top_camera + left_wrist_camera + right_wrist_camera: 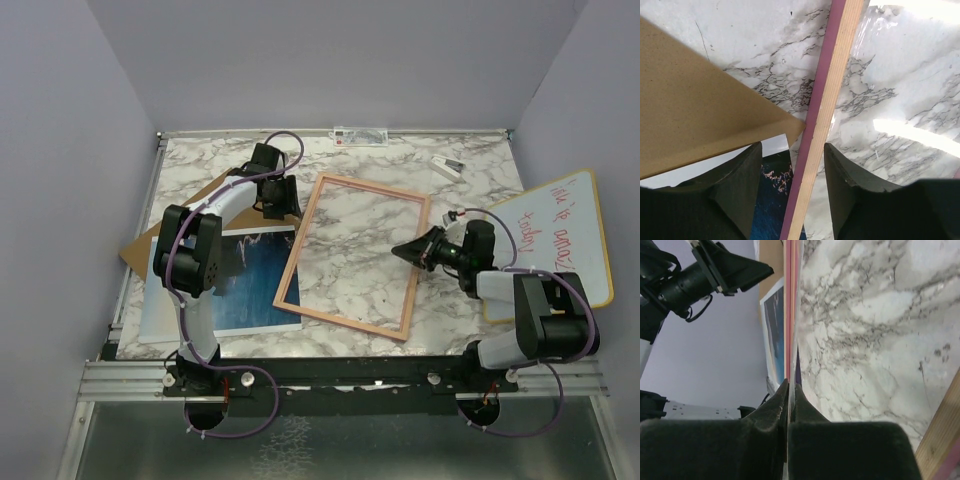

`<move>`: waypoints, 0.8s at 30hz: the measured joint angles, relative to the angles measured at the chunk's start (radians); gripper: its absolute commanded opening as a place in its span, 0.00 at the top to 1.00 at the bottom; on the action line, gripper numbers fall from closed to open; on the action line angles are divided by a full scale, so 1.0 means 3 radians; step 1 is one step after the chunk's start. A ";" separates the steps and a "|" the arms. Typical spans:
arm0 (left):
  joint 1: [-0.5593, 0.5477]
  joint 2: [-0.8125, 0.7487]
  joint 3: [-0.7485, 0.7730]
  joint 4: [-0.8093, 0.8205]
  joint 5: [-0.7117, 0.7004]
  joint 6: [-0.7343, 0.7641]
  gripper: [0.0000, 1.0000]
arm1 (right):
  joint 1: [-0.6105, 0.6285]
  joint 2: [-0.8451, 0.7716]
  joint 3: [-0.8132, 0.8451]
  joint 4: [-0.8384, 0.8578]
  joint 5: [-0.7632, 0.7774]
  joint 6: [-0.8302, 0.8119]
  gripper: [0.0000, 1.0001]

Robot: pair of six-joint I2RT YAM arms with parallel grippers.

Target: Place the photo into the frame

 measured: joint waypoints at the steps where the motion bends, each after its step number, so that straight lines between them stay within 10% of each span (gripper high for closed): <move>1: -0.0001 0.0000 0.0000 0.0009 0.0000 -0.0011 0.48 | 0.0014 -0.0020 -0.0060 0.0009 -0.0003 0.0038 0.99; 24: -0.0006 0.0095 -0.0020 0.0038 -0.0080 -0.0067 0.55 | 0.0144 -0.0506 -0.0393 0.0215 -0.0145 0.0509 0.99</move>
